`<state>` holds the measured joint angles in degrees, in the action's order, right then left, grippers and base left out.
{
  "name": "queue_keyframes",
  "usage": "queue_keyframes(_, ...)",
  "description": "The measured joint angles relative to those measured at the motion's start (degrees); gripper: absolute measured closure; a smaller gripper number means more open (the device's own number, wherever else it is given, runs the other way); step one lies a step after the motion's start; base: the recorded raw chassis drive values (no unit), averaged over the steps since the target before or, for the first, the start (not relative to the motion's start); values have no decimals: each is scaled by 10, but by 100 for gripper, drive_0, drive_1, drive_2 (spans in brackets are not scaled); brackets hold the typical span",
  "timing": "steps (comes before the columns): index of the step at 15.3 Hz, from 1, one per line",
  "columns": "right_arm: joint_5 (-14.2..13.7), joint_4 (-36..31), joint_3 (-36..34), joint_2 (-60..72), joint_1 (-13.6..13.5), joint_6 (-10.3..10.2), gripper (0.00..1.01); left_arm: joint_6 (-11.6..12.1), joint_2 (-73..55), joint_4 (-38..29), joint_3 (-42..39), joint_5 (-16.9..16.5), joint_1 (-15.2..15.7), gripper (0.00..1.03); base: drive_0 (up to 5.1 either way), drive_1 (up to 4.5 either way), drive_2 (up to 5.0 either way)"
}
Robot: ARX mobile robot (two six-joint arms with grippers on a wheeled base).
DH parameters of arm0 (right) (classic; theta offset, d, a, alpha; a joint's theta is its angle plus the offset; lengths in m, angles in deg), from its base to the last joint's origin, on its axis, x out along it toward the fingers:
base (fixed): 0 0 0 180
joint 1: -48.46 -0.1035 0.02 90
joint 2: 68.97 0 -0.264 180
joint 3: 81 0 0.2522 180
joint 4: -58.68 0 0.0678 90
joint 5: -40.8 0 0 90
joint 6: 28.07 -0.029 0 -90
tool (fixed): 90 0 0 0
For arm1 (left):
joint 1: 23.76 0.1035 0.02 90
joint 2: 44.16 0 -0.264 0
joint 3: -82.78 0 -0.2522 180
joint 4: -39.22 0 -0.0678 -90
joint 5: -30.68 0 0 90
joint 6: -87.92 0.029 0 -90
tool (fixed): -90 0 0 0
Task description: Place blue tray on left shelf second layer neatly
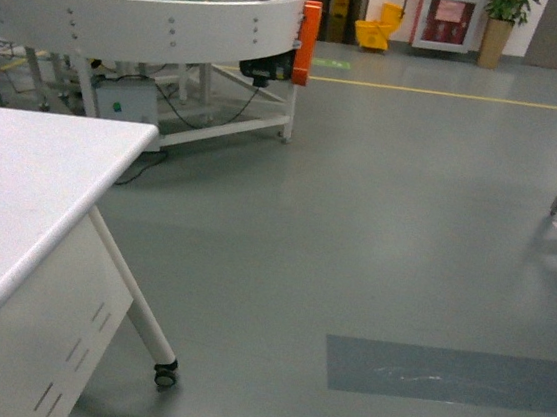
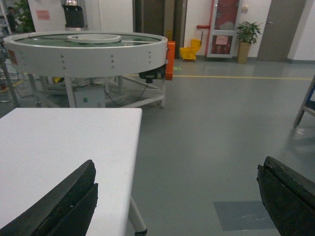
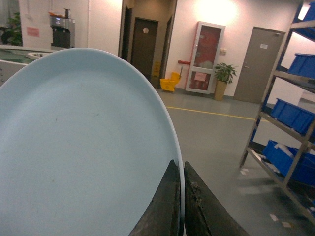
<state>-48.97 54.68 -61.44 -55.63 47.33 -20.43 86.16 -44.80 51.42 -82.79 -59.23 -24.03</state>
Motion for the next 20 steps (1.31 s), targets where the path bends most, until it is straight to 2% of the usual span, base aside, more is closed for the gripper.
queue_keyframes(1,0,0,0,0,0,0,99,0,0,0,0,0,0,5,-156,-156,-156)
queue_keyframes(20,-1,-1,-1,-2,0,2,99,0,0,-2,0,0,-1,5,17,423,-389)
